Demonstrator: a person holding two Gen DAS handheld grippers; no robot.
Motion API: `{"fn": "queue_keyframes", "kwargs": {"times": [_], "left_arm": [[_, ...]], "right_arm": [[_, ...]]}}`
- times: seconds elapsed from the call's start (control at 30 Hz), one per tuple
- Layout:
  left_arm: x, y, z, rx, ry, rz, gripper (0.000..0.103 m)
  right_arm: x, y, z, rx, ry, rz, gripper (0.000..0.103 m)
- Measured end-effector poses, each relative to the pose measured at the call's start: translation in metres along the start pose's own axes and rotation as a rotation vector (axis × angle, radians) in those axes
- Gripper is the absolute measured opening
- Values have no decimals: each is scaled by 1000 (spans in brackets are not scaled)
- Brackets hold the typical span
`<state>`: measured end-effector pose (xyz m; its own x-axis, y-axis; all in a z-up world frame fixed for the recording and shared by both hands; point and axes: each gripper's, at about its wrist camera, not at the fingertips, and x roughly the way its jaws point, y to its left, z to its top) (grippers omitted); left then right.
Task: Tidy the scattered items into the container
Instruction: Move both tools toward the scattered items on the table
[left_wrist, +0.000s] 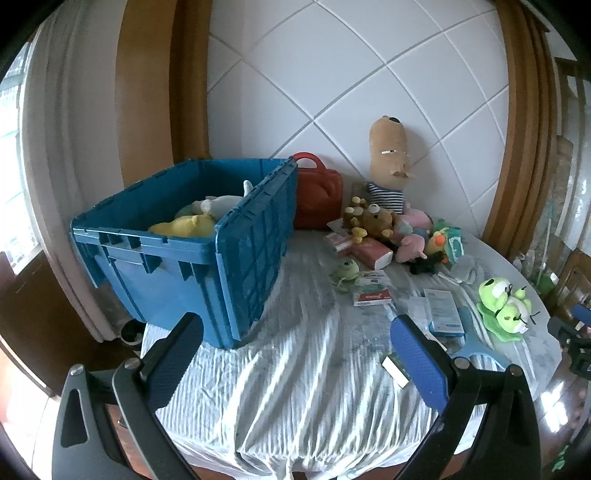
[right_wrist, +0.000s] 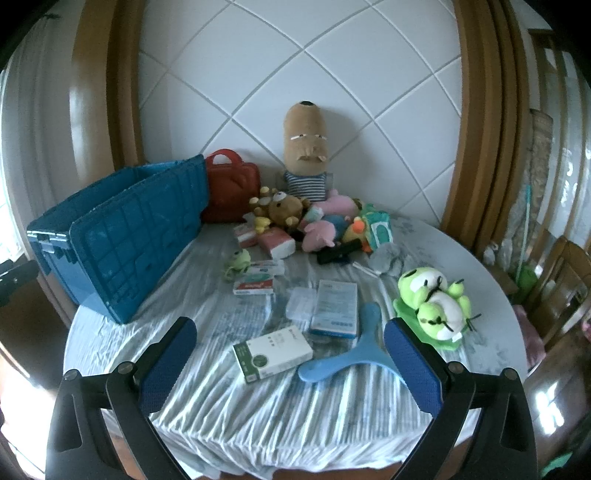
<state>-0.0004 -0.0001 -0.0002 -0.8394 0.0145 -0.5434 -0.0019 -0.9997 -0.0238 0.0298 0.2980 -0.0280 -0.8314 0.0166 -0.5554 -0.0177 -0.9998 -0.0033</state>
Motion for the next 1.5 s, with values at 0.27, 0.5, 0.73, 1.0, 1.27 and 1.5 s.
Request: {"fn": "queue_keyframes", "kwargs": {"times": [0.27,0.5,0.73,1.0,1.27,1.5], "left_arm": [[5,1,0,-1,0,2,103],[6,3,0,-6,6,0,103],[7,4,0,-9,12,6,103],[9,4,1,-10,17,15,103],[11,2,0,-16,18,19,103],[11,-8,-1,-10,14,31,103]], "right_arm": [[3,2,2,-7,7,-4,103],[6,2,0,-11,13,-5,103],[8,0,-1,-11,15,-1,103],[12,-6,-3,-4,23,7,103],[17,-9,-6,-11,36,18,103],[19,-20,-8,1,37,20,103]]}}
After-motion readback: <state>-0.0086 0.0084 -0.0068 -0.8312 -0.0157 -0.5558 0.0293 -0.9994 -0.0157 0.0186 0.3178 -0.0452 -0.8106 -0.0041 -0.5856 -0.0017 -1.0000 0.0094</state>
